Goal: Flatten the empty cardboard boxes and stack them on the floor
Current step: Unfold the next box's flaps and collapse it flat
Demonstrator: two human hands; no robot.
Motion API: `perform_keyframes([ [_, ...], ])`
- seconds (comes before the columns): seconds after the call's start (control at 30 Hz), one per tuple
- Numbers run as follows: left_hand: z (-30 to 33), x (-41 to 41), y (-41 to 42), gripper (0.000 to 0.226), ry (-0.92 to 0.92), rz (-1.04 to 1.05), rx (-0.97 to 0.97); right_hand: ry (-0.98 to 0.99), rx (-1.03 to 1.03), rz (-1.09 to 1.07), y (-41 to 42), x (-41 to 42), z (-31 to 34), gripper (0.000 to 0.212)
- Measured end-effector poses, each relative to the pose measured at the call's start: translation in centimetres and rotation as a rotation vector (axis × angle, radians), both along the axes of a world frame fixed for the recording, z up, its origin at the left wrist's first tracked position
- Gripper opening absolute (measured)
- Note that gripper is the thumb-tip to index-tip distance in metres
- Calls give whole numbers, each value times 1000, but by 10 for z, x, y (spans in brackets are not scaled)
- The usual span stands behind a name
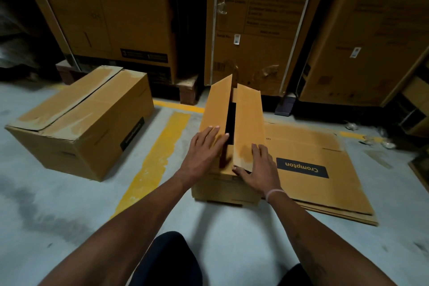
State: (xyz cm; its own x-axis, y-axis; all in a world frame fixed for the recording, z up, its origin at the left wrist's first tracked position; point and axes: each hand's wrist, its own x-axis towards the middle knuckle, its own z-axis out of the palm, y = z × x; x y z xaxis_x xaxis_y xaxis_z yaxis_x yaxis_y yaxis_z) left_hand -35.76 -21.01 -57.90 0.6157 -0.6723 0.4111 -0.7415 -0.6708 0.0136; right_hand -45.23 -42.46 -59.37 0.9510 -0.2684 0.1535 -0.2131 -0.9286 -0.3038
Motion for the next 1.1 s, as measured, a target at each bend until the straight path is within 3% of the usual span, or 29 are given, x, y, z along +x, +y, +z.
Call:
perform_keyframes([
  [0.13, 24, 3, 3, 67, -251, -31, 157, -219, 139, -56, -1, -6, 3, 61],
  [0.33, 58, -12, -12, 20, -57, 296, 681, -345, 332, -257, -22, -22, 4, 65],
  [0.53, 57, -4, -26, 35, 4, 498, 857, -365, 738, -630, -31, -31, 0, 60],
  [0.63, 31, 7, -24, 66, 150, 528, 748, -389, 1087, -874, -33, -37, -1, 51],
  [0.7, 13, 14, -20, 81, 371, 602, 571, -372, 1254, -1044, -38, -42, -4, 67],
  [0.77, -6, 21, -13, 90, 595, 614, 391, -331, 1192, -1163, -46, -45, -8, 94],
  [0.8, -16, 25, -8, 93, 686, 599, 302, -268, 1038, -1167, -50, -45, -10, 104],
  [0.87, -29, 30, 4, 98, 811, 565, 179, -159, 653, -1019, -58, -45, -12, 104],
  [0.93, -38, 32, 12, 101, 859, 508, 116, -70, 430, -702, -65, -36, -13, 78],
  [1.03, -45, 30, 17, 101, 895, 434, -18, 171, 458, -374, -64, -12, -8, 48],
  [1.1, -47, 29, 20, 100, 921, 416, -59, 293, 582, -367, -58, 0, -6, 51],
])
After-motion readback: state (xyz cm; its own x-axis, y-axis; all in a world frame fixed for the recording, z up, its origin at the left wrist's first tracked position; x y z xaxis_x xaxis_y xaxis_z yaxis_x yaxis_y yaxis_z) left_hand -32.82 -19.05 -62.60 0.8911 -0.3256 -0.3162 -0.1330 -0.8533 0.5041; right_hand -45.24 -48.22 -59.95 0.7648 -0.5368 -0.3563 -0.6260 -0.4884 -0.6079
